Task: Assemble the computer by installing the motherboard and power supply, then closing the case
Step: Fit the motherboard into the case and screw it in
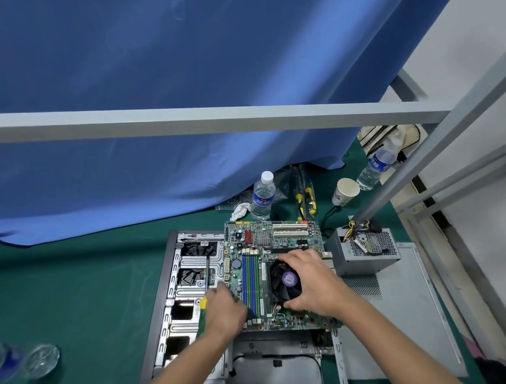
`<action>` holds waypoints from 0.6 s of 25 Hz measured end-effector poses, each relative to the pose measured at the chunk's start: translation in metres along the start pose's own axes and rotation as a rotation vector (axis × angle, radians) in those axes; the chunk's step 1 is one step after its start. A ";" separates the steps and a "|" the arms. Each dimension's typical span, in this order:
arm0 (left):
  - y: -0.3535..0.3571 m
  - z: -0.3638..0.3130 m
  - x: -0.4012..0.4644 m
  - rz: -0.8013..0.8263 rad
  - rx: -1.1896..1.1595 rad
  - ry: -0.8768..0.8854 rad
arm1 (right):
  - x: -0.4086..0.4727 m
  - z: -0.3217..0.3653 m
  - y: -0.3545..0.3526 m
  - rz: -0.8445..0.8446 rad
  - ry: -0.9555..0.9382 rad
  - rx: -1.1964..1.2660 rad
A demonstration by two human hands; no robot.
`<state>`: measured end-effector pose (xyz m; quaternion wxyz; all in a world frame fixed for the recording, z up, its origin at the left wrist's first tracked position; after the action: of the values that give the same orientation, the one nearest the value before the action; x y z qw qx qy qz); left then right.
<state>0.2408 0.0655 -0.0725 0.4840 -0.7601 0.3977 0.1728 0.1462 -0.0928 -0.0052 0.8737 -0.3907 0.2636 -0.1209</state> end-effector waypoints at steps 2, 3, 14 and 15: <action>0.000 -0.003 0.000 -0.016 0.024 0.008 | 0.001 -0.001 -0.001 -0.013 0.009 -0.005; 0.001 -0.004 -0.001 -0.030 0.035 0.023 | 0.001 -0.001 -0.001 -0.020 0.011 -0.007; 0.009 -0.007 -0.009 -0.069 0.221 0.254 | -0.023 0.011 0.001 -0.119 0.035 -0.103; 0.008 -0.007 -0.010 -0.086 0.264 0.299 | -0.034 0.018 -0.003 -0.247 -0.015 -0.151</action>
<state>0.2271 0.0615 -0.0676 0.5220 -0.7235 0.4514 -0.0168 0.1276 -0.0690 0.0192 0.8223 -0.4854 0.2156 -0.2044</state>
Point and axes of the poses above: each hand's wrist, its own x-axis towards the middle knuckle, its own y-axis out of the palm, z = x × y, the point moved 9 cm from there along x, towards the middle knuckle, and after that the axes turned 12 degrees about x, right-handed, at the moved point
